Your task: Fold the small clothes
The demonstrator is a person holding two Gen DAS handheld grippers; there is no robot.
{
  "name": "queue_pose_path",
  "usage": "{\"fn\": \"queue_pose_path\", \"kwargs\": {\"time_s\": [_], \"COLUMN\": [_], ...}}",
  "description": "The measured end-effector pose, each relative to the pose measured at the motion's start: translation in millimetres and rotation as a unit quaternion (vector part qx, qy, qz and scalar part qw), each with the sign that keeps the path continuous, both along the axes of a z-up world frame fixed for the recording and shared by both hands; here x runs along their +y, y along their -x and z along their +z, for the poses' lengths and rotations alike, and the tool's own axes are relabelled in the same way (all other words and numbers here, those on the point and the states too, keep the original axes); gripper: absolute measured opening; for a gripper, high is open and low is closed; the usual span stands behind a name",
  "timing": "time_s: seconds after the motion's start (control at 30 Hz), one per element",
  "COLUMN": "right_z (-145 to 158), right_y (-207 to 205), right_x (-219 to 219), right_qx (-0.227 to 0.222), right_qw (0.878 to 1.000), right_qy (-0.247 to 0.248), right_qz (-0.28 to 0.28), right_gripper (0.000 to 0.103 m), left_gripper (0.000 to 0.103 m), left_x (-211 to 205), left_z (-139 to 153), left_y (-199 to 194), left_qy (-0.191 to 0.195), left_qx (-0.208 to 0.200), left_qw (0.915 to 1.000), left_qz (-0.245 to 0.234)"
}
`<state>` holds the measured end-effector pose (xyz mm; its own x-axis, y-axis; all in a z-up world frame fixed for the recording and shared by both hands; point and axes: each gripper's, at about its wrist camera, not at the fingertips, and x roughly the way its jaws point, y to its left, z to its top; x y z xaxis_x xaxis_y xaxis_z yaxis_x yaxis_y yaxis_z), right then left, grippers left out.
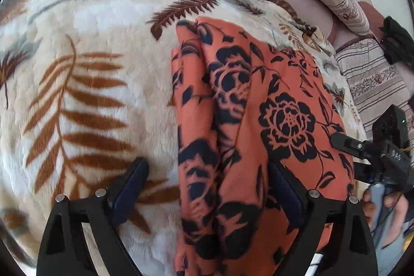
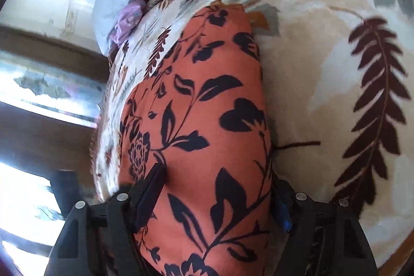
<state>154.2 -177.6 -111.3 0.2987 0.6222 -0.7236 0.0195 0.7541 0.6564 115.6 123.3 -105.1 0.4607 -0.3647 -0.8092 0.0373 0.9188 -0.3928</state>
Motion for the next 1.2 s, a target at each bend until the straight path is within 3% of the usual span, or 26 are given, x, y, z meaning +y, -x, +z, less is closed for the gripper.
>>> {"fn": "queue_pose_path", "kwargs": {"time_s": [0.03, 0.07, 0.17, 0.2, 0.3, 0.4, 0.57, 0.63, 0.67, 0.7, 0.73, 0.77, 0.8, 0.83, 0.9, 1.03, 1.1, 1.2], "right_z": [2, 7, 21, 27, 50, 78, 129, 133, 127, 114, 91, 67, 43, 26, 20, 53, 76, 99], "right_y": [0, 1, 3, 4, 8, 12, 5, -3, -8, -14, -22, -27, -28, -24, -5, 22, 29, 31], "right_x": [2, 8, 21, 23, 28, 25, -15, -37, -51, -66, -82, -95, -108, -120, -139, -154, -152, -125], "right_qx": [-0.007, -0.018, -0.047, -0.055, -0.09, -0.135, -0.197, -0.201, -0.187, -0.163, -0.127, -0.09, -0.054, -0.028, -0.052, -0.122, -0.153, -0.186], "right_qw": [1.0, 0.999, 0.994, 0.992, 0.984, 0.975, 0.965, 0.965, 0.969, 0.974, 0.98, 0.983, 0.985, 0.985, 0.988, 0.975, 0.973, 0.976], "right_qy": [0.008, 0.029, 0.089, 0.104, 0.134, 0.158, 0.169, 0.169, 0.16, 0.153, 0.152, 0.152, 0.153, 0.154, 0.104, 0.135, 0.116, 0.076], "right_qz": [0.002, 0.013, 0.045, 0.051, 0.07, 0.074, 0.035, 0.01, -0.007, -0.022, -0.035, -0.045, -0.062, -0.078, -0.097, -0.128, -0.126, -0.089], "right_gripper": [0.073, 0.068, 0.048, 0.04, 0.035, 0.034, 0.034, 0.034, 0.035, 0.041, 0.068, 0.079, 0.08, 0.08, 0.078, 0.079, 0.08, 0.08], "left_gripper": [0.055, 0.05, 0.045, 0.038, 0.03, 0.026, 0.026, 0.031, 0.033, 0.046, 0.058, 0.059, 0.063, 0.062, 0.062, 0.061, 0.062, 0.065], "left_x": [-6, -9, -9, -8, -11, -26, -59, -80, -91, -105, -114, -119, -119, -110, -97, -95, -106, -98], "left_z": [7, 9, 9, 13, 32, 62, 104, 102, 93, 75, 58, 36, 20, 16, 27, 47, 30, 15], "left_y": [0, 0, -1, -1, 5, 2, -21, -40, -51, -64, -73, -81, -84, -80, -65, -44, -45, -42], "left_qy": [0.001, 0.015, 0.017, 0.023, -0.003, 0.001, 0.022, 0.033, 0.032, 0.015, -0.004, -0.03, -0.031, 0.0, 0.014, -0.016, -0.051, -0.023], "left_qx": [-0.009, -0.007, -0.012, -0.013, -0.038, -0.075, -0.148, -0.139, -0.119, -0.089, -0.063, -0.027, 0.001, 0.001, -0.023, -0.074, -0.04, -0.033], "left_qw": [0.9998, 0.9992, 0.9994, 0.9994, 0.9991, 0.9968, 0.9877, 0.9879, 0.9894, 0.9914, 0.9931, 0.9949, 0.9955, 0.9973, 0.9982, 0.9956, 0.9953, 0.9976], "left_qz": [-0.02, -0.036, -0.028, -0.023, -0.02, -0.027, -0.044, -0.06, -0.076, -0.095, -0.098, -0.092, -0.089, -0.073, -0.054, -0.055, -0.072, -0.055]}}
